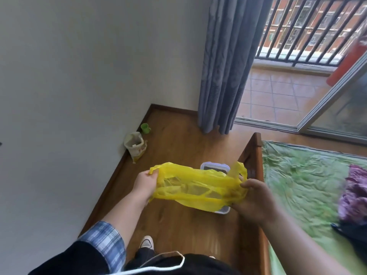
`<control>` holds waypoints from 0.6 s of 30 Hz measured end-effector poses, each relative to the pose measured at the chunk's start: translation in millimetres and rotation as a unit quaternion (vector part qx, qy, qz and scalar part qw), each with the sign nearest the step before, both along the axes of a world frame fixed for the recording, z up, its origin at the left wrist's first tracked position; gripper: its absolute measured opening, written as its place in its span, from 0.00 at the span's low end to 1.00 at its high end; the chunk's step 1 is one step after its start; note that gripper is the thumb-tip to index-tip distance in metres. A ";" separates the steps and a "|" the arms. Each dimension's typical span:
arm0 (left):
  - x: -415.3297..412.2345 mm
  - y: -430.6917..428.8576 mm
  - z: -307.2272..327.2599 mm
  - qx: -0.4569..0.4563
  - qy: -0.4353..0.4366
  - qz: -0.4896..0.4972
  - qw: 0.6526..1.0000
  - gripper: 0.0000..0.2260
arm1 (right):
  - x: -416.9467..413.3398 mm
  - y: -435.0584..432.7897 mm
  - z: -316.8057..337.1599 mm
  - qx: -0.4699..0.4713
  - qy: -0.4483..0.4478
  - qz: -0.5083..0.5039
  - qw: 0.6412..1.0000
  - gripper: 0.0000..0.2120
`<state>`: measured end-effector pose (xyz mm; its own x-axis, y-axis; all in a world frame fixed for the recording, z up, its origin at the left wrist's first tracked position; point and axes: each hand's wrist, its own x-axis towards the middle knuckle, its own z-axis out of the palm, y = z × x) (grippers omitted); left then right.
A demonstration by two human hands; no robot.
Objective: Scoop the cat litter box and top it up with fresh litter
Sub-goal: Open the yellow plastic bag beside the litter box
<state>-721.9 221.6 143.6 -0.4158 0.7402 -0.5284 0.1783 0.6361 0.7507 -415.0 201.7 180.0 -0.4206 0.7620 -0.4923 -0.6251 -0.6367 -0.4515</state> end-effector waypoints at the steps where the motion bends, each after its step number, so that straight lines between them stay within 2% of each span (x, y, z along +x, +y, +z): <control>1: -7.7 4.5 0.8 -0.008 -0.009 0.015 1.000 0.17 | -5.9 3.5 1.2 0.007 -0.011 0.028 1.000 0.17; 2: -18.6 10.9 -3.1 -0.017 -0.032 0.033 0.999 0.21 | -11.3 8.4 -0.6 0.019 -0.049 0.062 0.997 0.19; 3: -28.3 17.6 -4.5 -0.028 -0.076 0.060 0.995 0.23 | -17.0 15.6 -6.1 0.035 -0.132 0.106 0.985 0.23; 4: -38.9 24.4 -6.1 -0.035 -0.126 0.082 0.988 0.23 | -27.3 22.7 -11.4 0.060 -0.240 0.151 0.957 0.26; 6: -55.3 37.5 -2.3 -0.040 -0.231 0.084 0.968 0.18 | -55.1 35.0 -18.8 0.115 -0.458 0.229 0.851 0.28; 7: -64.1 43.4 -1.0 -0.042 -0.277 0.068 0.958 0.17 | -71.8 41.7 -21.7 0.140 -0.546 0.246 0.789 0.22; 8: -75.1 48.8 1.5 -0.039 -0.319 0.046 0.946 0.16 | -88.7 49.2 -27.6 0.151 -0.608 0.240 0.741 0.13; 9: -90.4 54.2 7.0 -0.033 -0.346 0.011 0.938 0.13 | -105.0 56.9 -31.9 0.147 -0.639 0.228 0.720 0.03; 10: -109.2 60.9 10.1 -0.022 -0.364 -0.030 0.931 0.11 | -122.7 64.8 -33.0 0.125 -0.648 0.202 0.724 0.04; 11: -130.0 68.5 14.1 -0.010 -0.366 -0.072 0.928 0.11 | -137.2 69.4 -32.7 0.086 -0.633 0.170 0.750 0.06; 12: -153.4 77.1 15.6 -0.004 -0.354 -0.113 0.928 0.14 | -152.3 73.9 -31.4 0.046 -0.593 0.133 0.793 0.06; 13: -176.8 85.8 13.9 -0.007 -0.319 -0.157 0.935 0.17 | -165.9 78.4 -30.9 0.019 -0.556 0.105 0.824 0.06; 16: -231.4 111.6 3.3 -0.011 -0.115 -0.266 0.957 0.12 | -206.2 93.7 -25.8 -0.052 -0.404 0.008 0.913 0.09; 18: -253.1 124.7 -7.2 0.000 0.002 -0.333 0.943 0.05 | -234.7 103.7 -21.7 -0.105 -0.266 -0.047 0.957 0.10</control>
<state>-975.0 346.3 136.4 0.1394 0.8377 -0.5280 0.5419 0.3818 0.7488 -649.8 305.4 158.2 -0.0015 0.6456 -0.7636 -0.4008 -0.7000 -0.5911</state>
